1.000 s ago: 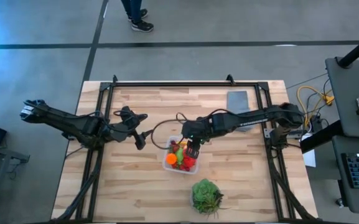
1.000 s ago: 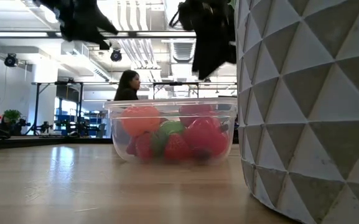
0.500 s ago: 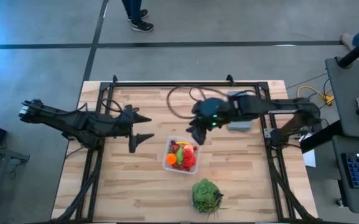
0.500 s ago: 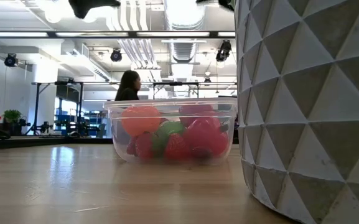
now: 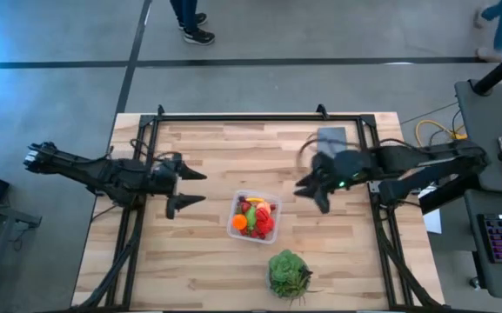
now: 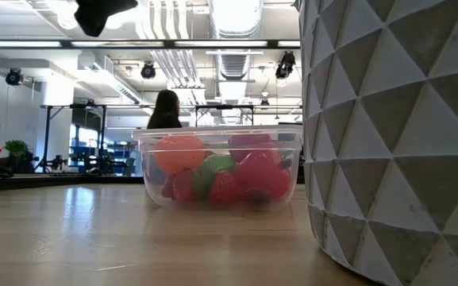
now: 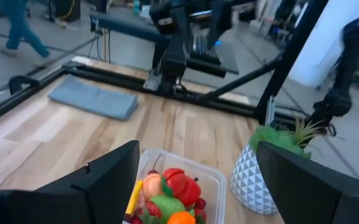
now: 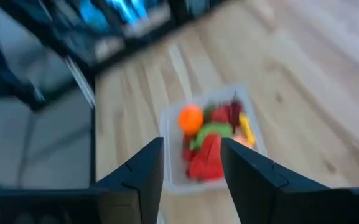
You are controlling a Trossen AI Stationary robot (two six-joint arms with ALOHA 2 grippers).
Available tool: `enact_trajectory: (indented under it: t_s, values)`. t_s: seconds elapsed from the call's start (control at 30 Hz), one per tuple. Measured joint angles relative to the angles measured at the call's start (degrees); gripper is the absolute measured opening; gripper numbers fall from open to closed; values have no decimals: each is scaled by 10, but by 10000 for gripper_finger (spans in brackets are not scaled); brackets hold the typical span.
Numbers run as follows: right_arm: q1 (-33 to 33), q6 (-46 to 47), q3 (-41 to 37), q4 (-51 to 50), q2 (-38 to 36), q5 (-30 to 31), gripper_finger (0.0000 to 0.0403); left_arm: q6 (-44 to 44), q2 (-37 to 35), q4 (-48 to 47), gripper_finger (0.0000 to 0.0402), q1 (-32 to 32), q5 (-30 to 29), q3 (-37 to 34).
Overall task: Pick and placing Produce into tupperware
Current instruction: Return to Home Position
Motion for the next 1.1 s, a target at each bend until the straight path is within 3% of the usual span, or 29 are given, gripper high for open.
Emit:
enact_trajectory:
  t_s: [0.17,0.4,0.73,1.1]
  values:
    - [-1,2,-152,150,-149,5,152,1,-99,10,309,0,0,-58]
    - [-1,-22,-318,285,-312,11,153,20,-215,88,309,0,4,-155]
    - [-1,-57,-439,324,-442,38,147,17,-395,134,309,0,14,-287]
    - [-1,-127,-581,477,-574,33,140,0,-392,198,309,0,10,-355]
